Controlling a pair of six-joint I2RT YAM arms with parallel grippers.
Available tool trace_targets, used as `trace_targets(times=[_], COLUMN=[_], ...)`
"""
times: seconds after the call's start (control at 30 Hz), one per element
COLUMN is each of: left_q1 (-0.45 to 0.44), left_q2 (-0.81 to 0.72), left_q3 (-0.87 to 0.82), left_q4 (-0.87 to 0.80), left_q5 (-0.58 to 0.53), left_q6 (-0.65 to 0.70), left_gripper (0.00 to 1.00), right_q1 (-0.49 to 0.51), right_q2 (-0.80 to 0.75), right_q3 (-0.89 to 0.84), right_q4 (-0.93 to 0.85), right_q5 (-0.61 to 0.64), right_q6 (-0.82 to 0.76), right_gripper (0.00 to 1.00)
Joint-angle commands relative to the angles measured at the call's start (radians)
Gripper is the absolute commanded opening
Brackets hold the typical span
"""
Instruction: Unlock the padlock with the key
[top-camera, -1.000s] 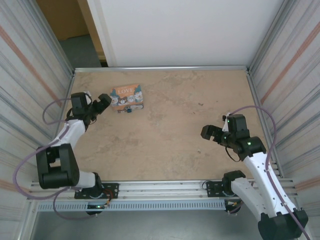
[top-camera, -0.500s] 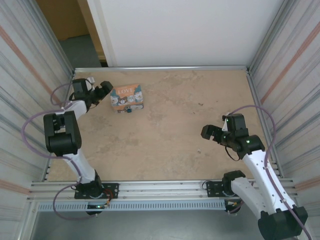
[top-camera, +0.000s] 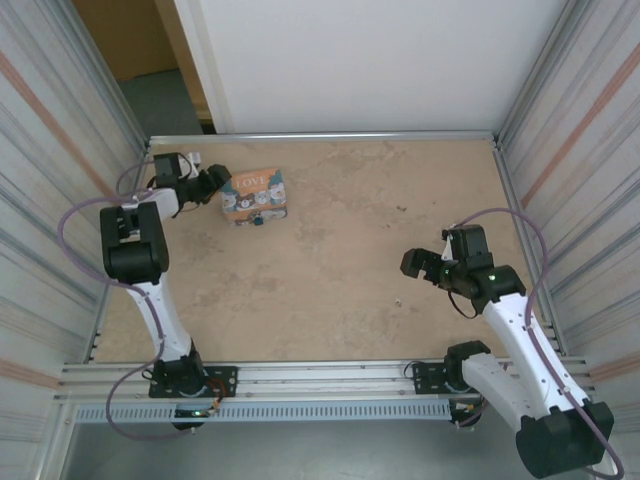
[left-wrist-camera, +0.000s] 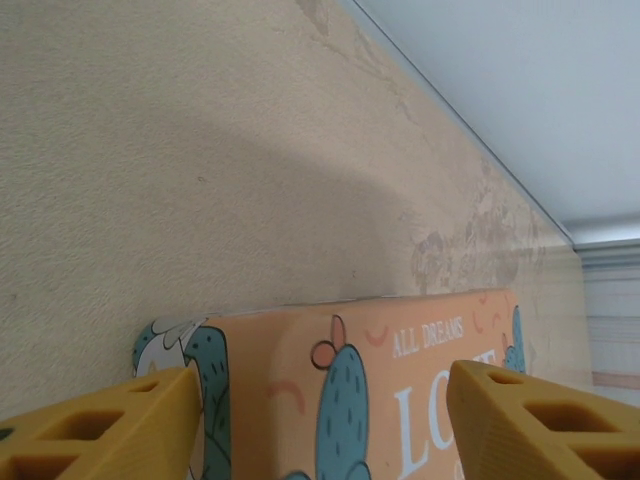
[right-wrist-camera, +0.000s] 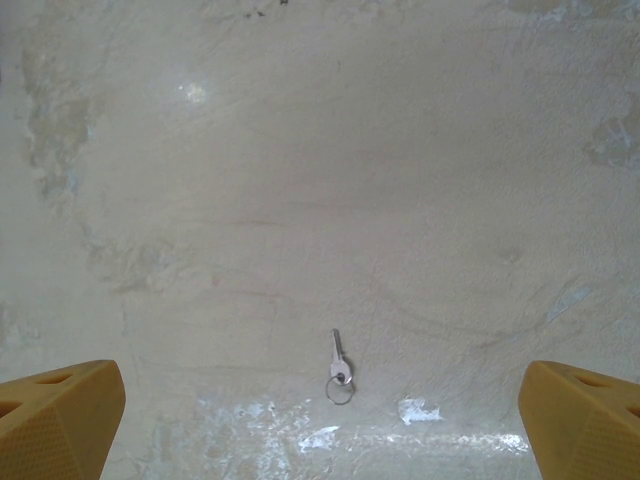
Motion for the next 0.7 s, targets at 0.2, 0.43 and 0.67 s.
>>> trace_targets(times=[0.2,0.43,0.67], left_q1=[-0.071,-0.129,-0.21], left_q2=[0.053,0.06,0.055], left_q3=[0.106,0.143,0.157], left_q4=[-0.226,-0.271,-0.326], left_q5=[-0.053,-0.029,0.001], left_q6=[0.231,0.314,0.386], left_gripper=[0.5,0.42,0.42], right_q1=[0.008,0.01,0.01], right_q2=[0.017,0.009,-0.002], right_q3=[0.003,-0.001,0.001], right_q4=[0.014,0.01,0.007], right_q5=[0.018,0.018,0.013], right_q6=[-0.024,-0.027,-0.027], right_gripper=[1.0,1.0,1.0])
